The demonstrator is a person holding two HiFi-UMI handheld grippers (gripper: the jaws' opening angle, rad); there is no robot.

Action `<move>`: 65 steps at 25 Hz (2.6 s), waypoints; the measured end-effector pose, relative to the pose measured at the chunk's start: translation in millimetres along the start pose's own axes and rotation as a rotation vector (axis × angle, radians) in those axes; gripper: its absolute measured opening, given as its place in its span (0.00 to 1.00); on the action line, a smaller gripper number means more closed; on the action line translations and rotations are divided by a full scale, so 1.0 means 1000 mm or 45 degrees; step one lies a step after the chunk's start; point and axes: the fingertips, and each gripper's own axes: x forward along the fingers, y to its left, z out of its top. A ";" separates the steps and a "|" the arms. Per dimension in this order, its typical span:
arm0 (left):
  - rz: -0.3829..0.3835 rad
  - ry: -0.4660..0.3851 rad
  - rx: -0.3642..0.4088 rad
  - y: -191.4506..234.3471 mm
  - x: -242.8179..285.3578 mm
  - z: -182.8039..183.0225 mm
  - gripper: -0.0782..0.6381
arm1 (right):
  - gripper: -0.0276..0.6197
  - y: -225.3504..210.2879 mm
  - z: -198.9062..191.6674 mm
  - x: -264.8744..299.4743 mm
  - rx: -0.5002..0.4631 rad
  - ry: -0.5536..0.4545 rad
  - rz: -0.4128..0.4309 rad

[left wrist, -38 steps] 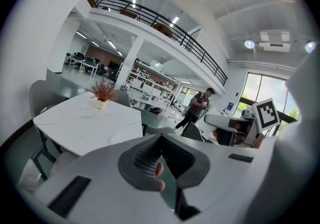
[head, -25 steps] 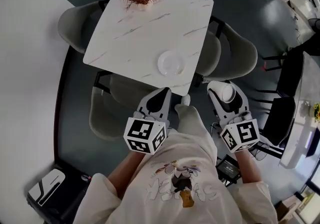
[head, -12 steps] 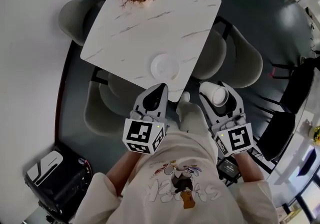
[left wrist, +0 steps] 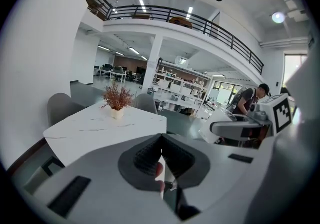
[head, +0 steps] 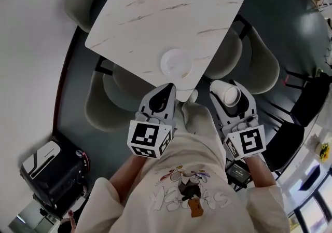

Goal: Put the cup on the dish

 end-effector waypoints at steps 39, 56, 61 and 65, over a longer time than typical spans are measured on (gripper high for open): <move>0.014 0.064 0.050 0.096 0.060 -0.056 0.11 | 0.45 0.039 -0.071 0.127 -0.078 0.222 0.134; -0.035 0.100 0.180 0.108 0.103 -0.095 0.11 | 0.45 0.030 -0.136 0.170 -0.074 0.264 0.119; -0.024 0.107 0.181 0.117 0.115 -0.108 0.11 | 0.45 0.026 -0.152 0.183 -0.070 0.280 0.107; -0.018 0.117 0.170 0.123 0.120 -0.119 0.11 | 0.45 0.027 -0.160 0.190 -0.076 0.277 0.105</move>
